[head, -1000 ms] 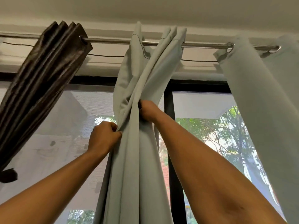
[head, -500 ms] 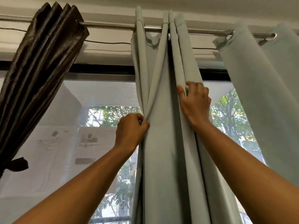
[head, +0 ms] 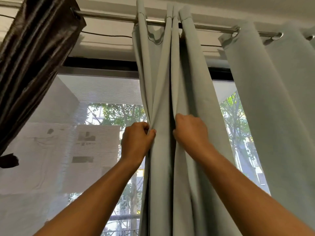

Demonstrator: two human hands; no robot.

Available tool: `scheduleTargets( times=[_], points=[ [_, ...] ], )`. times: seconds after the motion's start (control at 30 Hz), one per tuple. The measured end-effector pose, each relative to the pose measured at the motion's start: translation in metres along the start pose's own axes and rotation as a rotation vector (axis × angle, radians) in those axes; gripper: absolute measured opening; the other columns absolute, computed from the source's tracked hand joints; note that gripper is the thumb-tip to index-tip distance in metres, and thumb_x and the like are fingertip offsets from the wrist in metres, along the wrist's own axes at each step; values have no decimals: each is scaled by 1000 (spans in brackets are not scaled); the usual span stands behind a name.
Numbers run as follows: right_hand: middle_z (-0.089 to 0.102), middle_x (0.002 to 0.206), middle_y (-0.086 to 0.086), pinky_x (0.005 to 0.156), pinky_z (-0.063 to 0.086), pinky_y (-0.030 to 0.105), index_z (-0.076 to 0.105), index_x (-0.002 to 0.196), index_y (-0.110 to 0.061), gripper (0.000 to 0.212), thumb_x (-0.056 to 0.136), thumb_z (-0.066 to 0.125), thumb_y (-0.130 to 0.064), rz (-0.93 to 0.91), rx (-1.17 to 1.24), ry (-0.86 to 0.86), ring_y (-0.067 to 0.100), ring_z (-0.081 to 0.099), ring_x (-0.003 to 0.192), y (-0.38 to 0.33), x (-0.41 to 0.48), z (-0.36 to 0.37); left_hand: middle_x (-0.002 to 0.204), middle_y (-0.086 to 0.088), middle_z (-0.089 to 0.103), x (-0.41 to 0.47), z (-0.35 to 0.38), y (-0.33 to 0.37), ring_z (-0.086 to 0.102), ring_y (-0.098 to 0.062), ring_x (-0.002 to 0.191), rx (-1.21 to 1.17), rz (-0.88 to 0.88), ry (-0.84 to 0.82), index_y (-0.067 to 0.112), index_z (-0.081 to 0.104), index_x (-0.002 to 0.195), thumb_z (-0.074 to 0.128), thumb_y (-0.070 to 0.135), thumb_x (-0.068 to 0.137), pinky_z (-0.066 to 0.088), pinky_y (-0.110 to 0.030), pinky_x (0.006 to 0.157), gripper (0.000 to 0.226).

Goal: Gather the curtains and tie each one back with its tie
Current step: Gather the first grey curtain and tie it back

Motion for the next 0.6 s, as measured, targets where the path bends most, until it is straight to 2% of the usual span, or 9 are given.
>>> scheduleTargets(
  times=[0.1, 0.23, 0.33, 0.37, 0.43, 0.53, 0.6],
  points=[
    [61, 102, 9, 63, 33, 32, 53, 99, -11, 15, 91, 44, -20, -49, 143, 67, 31, 58, 90, -11, -18, 5, 72, -4, 70, -6, -3, 2, 67, -24, 77, -16, -2, 7, 8, 69, 75, 70, 30, 82, 54, -38, 71, 23],
    [53, 105, 6, 63, 29, 28, 55, 112, -15, 23, 94, 43, -24, -84, 257, 113, 27, 56, 91, -25, -30, 9, 73, -2, 72, -7, -8, 5, 68, -18, 74, -74, -10, -1, 10, 70, 74, 74, 29, 80, 57, -40, 73, 20],
    [48, 106, 5, 62, 28, 28, 52, 120, -16, 26, 98, 40, -23, -116, 292, 76, 25, 55, 88, -34, -39, 18, 68, 13, 67, -9, -8, 8, 70, -9, 74, -168, -24, -80, 21, 74, 80, 72, 24, 82, 59, -40, 74, 4],
    [48, 107, 4, 62, 28, 27, 51, 124, -17, 28, 99, 39, -22, -110, 302, 80, 25, 55, 87, -33, -40, 18, 69, 16, 66, -11, -8, 9, 70, -9, 76, -218, -44, -113, 27, 74, 81, 72, 22, 83, 60, -40, 75, 5],
    [50, 109, 4, 63, 30, 26, 49, 129, -18, 32, 99, 39, -21, -99, 314, 92, 24, 56, 88, -30, -42, 19, 76, 9, 72, -13, -6, 9, 72, -11, 77, -339, -102, -185, 34, 70, 78, 72, 19, 84, 60, -38, 74, 17],
    [53, 110, 3, 67, 37, 28, 47, 133, -19, 35, 99, 38, -21, -105, 303, 76, 24, 57, 91, -25, -41, 21, 74, -1, 75, -15, -1, 12, 73, -16, 71, -507, -209, -270, 21, 74, 86, 69, 11, 87, 58, -29, 61, 11],
    [54, 109, 3, 68, 39, 28, 47, 133, -20, 35, 99, 38, -22, -119, 297, 56, 23, 57, 91, -24, -42, 23, 70, -1, 74, -16, 0, 12, 72, -15, 63, -602, -279, -296, 18, 74, 80, 67, 11, 89, 54, -23, 53, 13]
  ],
)
Point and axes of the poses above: each hand's wrist, its own x-axis towards the middle knuckle, its own z-axis out of the palm, y = z × x, the point moved 5 cm from there along x, towards the middle knuckle
